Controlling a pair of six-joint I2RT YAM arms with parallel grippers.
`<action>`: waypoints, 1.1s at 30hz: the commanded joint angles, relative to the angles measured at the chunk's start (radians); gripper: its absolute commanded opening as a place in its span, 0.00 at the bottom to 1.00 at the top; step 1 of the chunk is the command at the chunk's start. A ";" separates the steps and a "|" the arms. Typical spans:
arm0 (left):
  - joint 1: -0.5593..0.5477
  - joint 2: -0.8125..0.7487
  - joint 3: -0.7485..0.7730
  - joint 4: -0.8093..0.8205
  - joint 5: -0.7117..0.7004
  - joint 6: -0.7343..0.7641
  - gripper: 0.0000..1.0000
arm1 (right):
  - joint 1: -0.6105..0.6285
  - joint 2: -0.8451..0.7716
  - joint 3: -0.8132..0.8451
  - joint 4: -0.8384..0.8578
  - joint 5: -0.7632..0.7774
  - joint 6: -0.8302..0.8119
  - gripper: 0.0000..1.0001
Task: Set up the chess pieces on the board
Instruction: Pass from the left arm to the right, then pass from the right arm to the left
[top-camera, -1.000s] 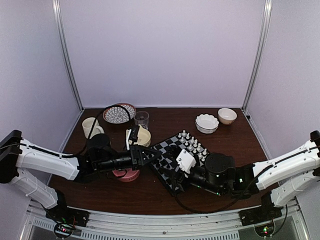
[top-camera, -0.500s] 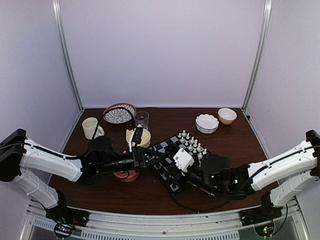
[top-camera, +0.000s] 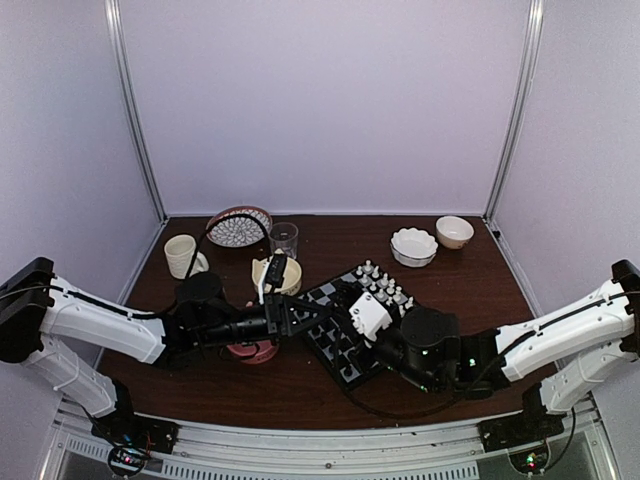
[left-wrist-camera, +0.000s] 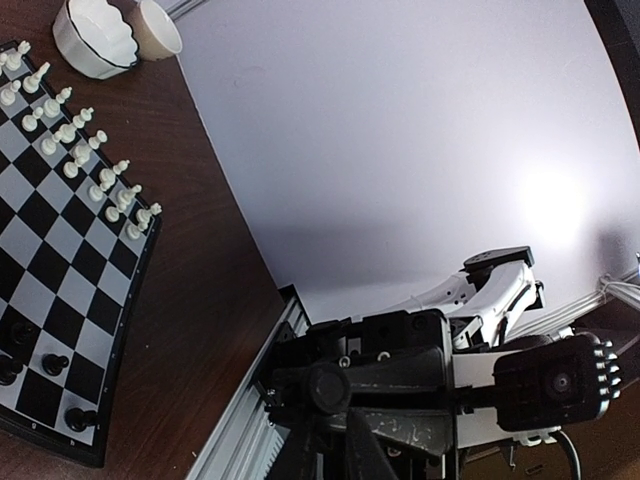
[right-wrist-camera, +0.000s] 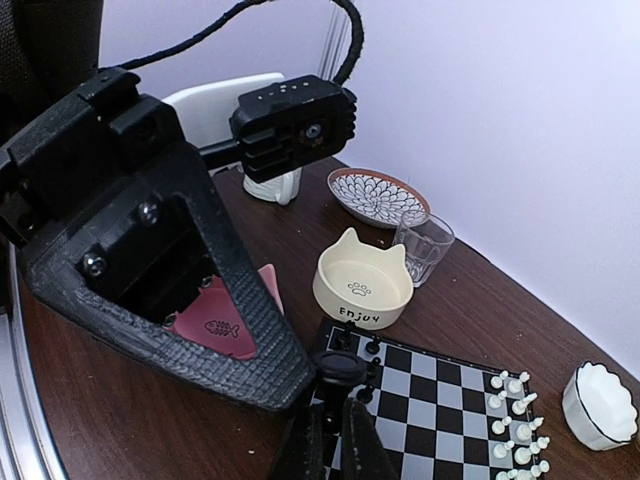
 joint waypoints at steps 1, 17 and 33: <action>-0.005 0.000 -0.010 0.053 -0.010 0.018 0.13 | 0.004 -0.030 0.010 0.011 0.004 0.032 0.00; 0.011 -0.289 -0.017 -0.356 -0.152 0.397 0.60 | -0.007 -0.184 0.016 -0.333 -0.062 0.229 0.00; 0.007 -0.470 -0.114 -0.520 0.041 1.500 0.73 | -0.132 -0.037 0.375 -0.941 -0.641 0.376 0.00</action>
